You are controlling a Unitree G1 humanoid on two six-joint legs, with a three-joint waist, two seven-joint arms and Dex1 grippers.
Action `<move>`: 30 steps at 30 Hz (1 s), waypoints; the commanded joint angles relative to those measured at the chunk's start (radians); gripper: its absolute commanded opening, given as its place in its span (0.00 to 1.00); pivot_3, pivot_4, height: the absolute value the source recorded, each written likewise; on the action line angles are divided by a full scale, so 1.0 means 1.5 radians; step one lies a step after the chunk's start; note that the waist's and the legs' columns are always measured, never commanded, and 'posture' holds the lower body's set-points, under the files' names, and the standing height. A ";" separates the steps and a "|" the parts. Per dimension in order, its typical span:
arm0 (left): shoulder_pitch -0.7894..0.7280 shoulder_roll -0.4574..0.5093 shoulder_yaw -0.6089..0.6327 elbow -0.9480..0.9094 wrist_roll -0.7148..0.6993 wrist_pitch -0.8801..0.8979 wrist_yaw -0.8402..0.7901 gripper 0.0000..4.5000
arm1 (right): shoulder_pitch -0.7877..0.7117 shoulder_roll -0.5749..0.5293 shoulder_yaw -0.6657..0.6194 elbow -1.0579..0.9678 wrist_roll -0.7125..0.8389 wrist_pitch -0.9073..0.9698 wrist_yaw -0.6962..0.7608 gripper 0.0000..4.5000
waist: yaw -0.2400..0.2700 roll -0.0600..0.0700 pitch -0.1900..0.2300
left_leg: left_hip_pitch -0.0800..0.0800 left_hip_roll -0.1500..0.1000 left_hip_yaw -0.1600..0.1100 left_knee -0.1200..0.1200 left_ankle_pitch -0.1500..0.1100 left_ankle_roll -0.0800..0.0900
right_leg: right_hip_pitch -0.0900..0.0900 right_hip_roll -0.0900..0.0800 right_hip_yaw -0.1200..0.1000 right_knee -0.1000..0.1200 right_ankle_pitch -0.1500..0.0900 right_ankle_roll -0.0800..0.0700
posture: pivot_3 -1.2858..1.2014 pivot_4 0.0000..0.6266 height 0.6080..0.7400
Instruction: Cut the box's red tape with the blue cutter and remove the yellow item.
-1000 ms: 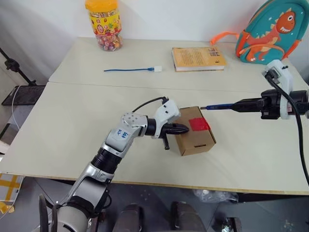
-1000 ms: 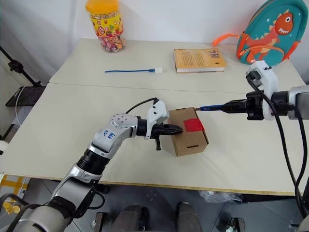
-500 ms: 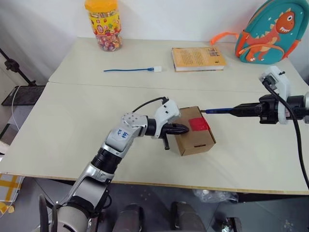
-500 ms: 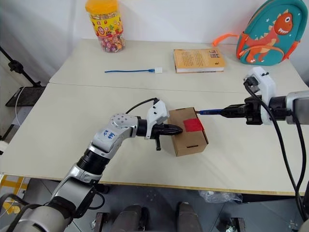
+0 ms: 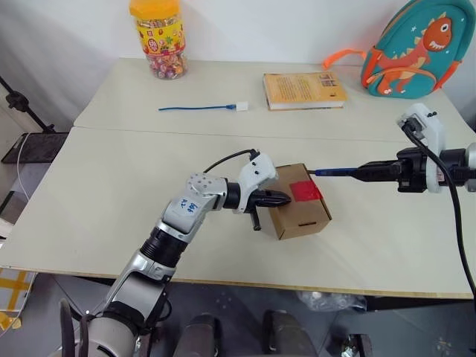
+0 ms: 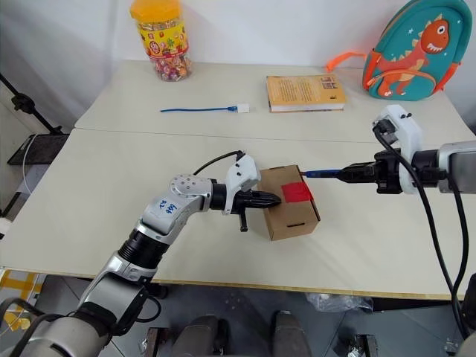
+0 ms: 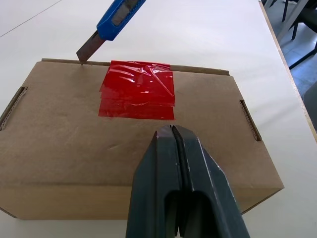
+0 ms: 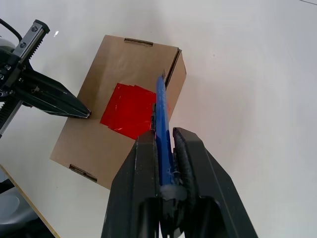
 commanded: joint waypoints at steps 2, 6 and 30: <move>0.017 -0.001 -0.022 -0.003 0.008 0.017 -0.002 0.00 | 0.009 -0.019 -0.013 -0.003 0.004 0.002 0.008 0.04 | 0.000 0.000 0.000 | 0.000 0.000 0.000 0.000 0.000 0.000 | 0.000 0.000 0.000 0.000 0.000 0.000 | 0.52 0.24 1.00; 0.018 0.000 -0.022 -0.005 0.008 0.019 -0.003 0.00 | 0.037 -0.039 -0.028 -0.006 0.012 -0.002 0.023 0.04 | 0.002 0.000 0.000 | 0.000 0.000 0.000 0.000 0.000 0.000 | 0.000 0.000 0.000 0.000 0.000 0.000 | 0.52 0.24 1.00; 0.006 0.007 0.023 -0.006 -0.017 0.004 -0.009 0.00 | 0.032 0.015 -0.128 0.013 0.043 -0.019 0.002 0.04 | 0.000 0.000 0.000 | 0.000 0.000 0.000 0.000 0.000 0.000 | 0.001 0.000 0.000 0.000 0.000 0.000 | 0.52 0.24 1.00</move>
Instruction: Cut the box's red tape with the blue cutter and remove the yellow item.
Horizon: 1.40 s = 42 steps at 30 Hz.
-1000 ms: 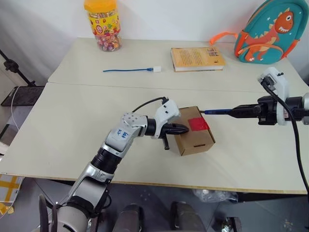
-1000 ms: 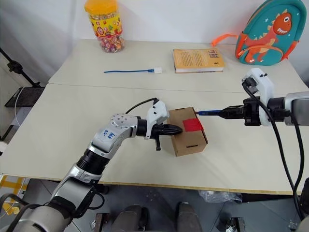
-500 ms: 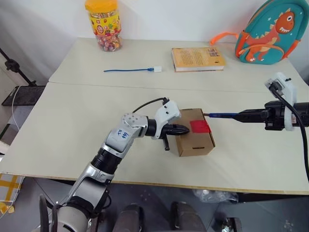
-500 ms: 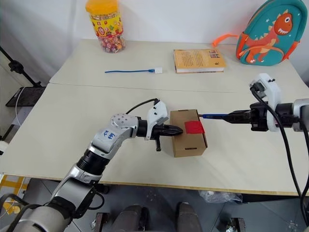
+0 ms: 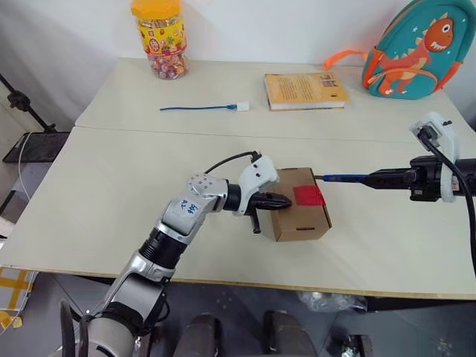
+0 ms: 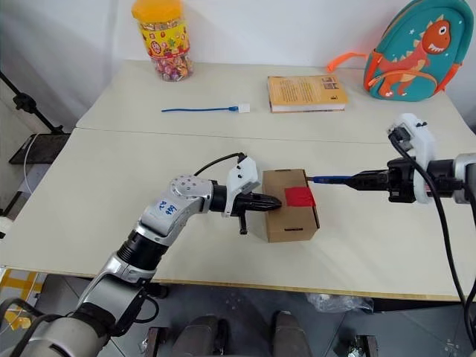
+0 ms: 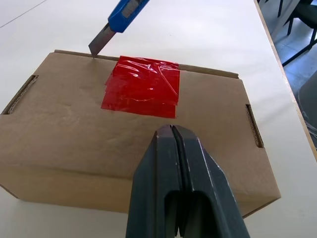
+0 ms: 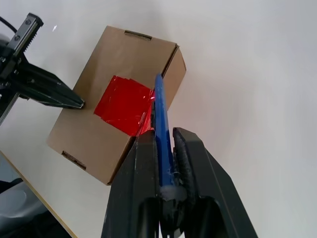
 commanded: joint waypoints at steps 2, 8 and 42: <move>-0.016 0.009 0.072 0.010 -0.058 -0.006 -0.024 0.00 | -0.003 0.023 -0.083 0.004 0.032 -0.019 0.003 0.04 | 0.000 0.000 0.000 | 0.000 0.000 0.000 0.000 0.000 0.000 | 0.000 0.000 0.000 0.000 0.000 0.000 | 0.52 0.24 1.00; -0.036 0.085 0.100 0.010 -0.098 0.011 -0.110 0.00 | 0.058 0.105 -0.157 0.016 0.023 -0.092 -0.041 0.04 | -0.001 0.000 0.000 | -0.001 0.001 0.000 0.000 0.000 0.000 | 0.000 0.001 0.000 0.000 0.000 0.000 | 0.52 0.24 1.00; 0.011 0.070 0.025 -0.053 -0.056 -0.042 -0.099 0.00 | 0.084 0.273 0.042 0.048 -0.197 -0.448 -0.091 0.04 | -0.016 0.001 0.001 | 0.000 0.000 0.000 0.000 0.001 0.000 | -0.001 0.001 0.000 0.002 0.000 0.000 | 0.52 0.24 1.00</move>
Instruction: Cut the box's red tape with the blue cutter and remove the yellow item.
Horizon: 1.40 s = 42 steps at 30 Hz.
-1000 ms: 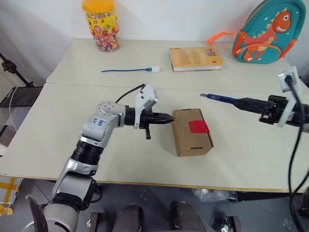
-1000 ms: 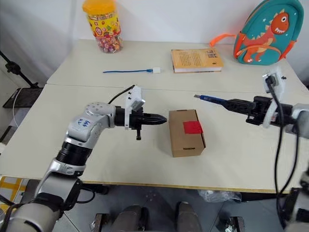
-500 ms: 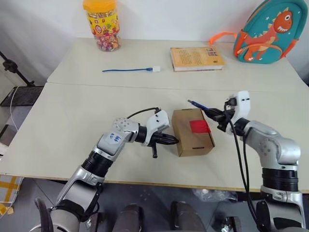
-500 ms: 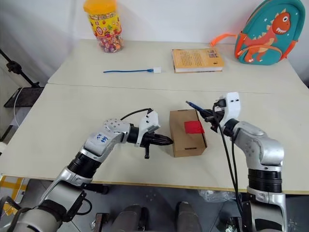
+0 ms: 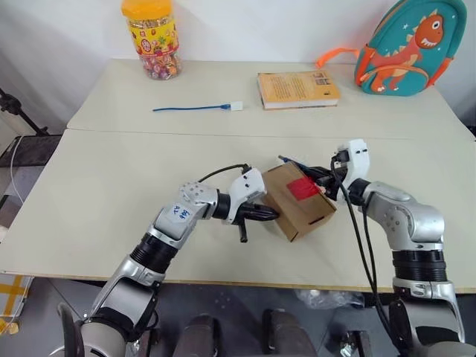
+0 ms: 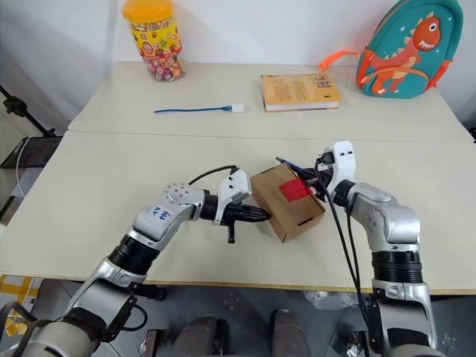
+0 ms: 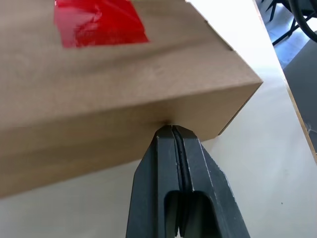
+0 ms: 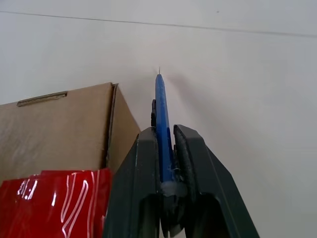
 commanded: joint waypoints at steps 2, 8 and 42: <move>-0.038 0.043 0.065 -0.074 -0.084 -0.009 -0.096 0.00 | -0.034 -0.149 -0.041 -0.064 0.061 0.070 0.119 0.04 | 0.001 0.001 0.001 | 0.000 0.000 0.000 0.000 0.000 0.000 | 0.000 0.000 0.000 0.000 0.000 0.000 | 0.52 0.24 1.00; -0.098 0.016 0.089 0.015 -0.072 -0.040 -0.069 0.00 | -0.127 -0.249 -0.045 -0.115 0.152 0.298 0.130 0.04 | -0.001 0.001 0.001 | 0.001 0.001 0.000 0.000 0.000 0.000 | 0.001 0.000 0.000 -0.001 0.000 0.000 | 0.52 0.24 1.00; -0.077 -0.056 0.046 0.131 0.013 0.048 0.018 0.00 | -0.139 -0.287 -0.081 -0.251 0.283 0.540 -0.035 0.04 | 0.001 0.001 0.001 | 0.000 0.001 -0.001 -0.001 0.000 0.001 | 0.001 -0.002 0.000 -0.002 0.000 0.000 | 0.52 0.24 1.00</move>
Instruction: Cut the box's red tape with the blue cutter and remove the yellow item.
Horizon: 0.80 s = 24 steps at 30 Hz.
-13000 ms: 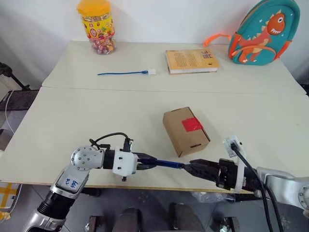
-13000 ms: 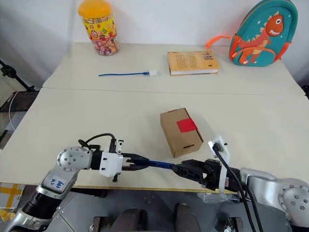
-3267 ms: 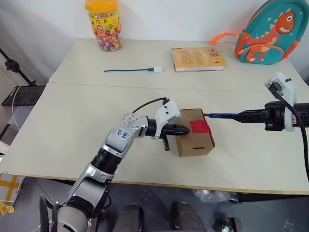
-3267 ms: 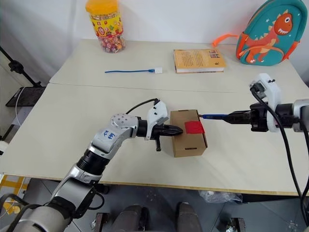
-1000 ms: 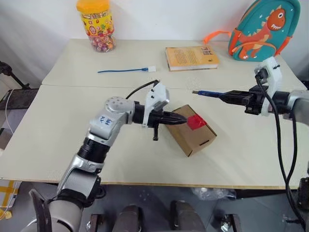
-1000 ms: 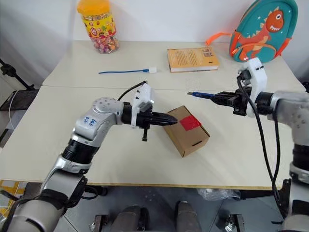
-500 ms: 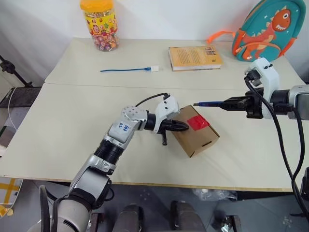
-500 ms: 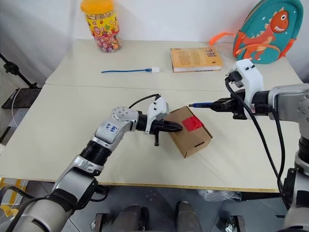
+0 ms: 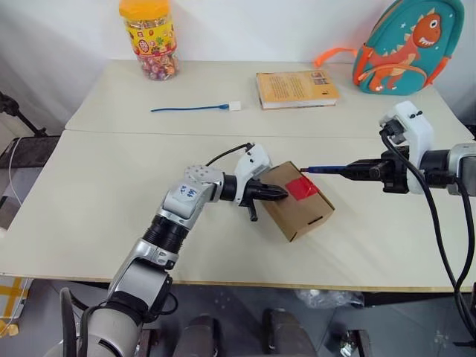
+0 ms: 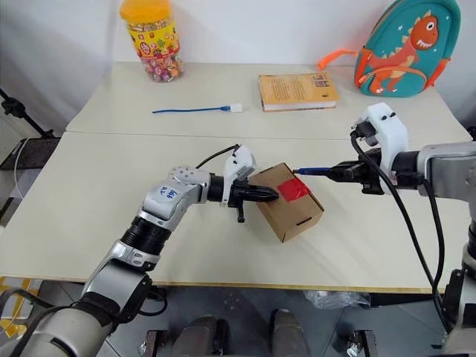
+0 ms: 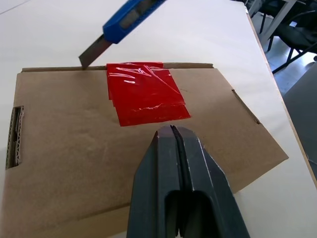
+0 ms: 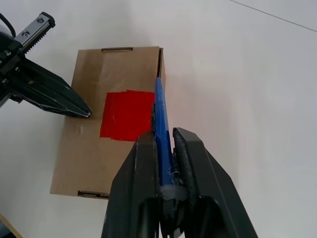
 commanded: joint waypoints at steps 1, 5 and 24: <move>0.017 0.011 -0.015 0.006 0.014 0.018 0.007 0.00 | -0.002 0.001 -0.038 -0.024 0.016 0.003 -0.015 0.04 | 0.000 0.000 0.000 | 0.000 0.000 0.000 0.000 0.000 0.000 | 0.000 0.000 0.000 0.000 0.000 0.000 | 0.52 0.24 1.00; 0.016 0.011 -0.018 0.003 0.016 0.021 0.010 0.00 | -0.005 -0.002 -0.042 -0.020 0.022 0.003 -0.021 0.04 | 0.000 0.000 0.000 | 0.000 0.000 0.000 0.000 0.000 0.000 | 0.000 0.000 0.000 0.000 0.000 0.000 | 0.52 0.24 1.00; 0.019 0.013 -0.085 -0.019 0.066 0.015 0.047 0.00 | -0.086 -0.077 0.138 0.063 0.042 0.003 0.039 0.04 | -0.001 0.000 0.000 | 0.001 0.000 0.000 0.000 0.000 0.000 | 0.001 -0.002 0.000 -0.001 0.000 0.000 | 0.52 0.24 1.00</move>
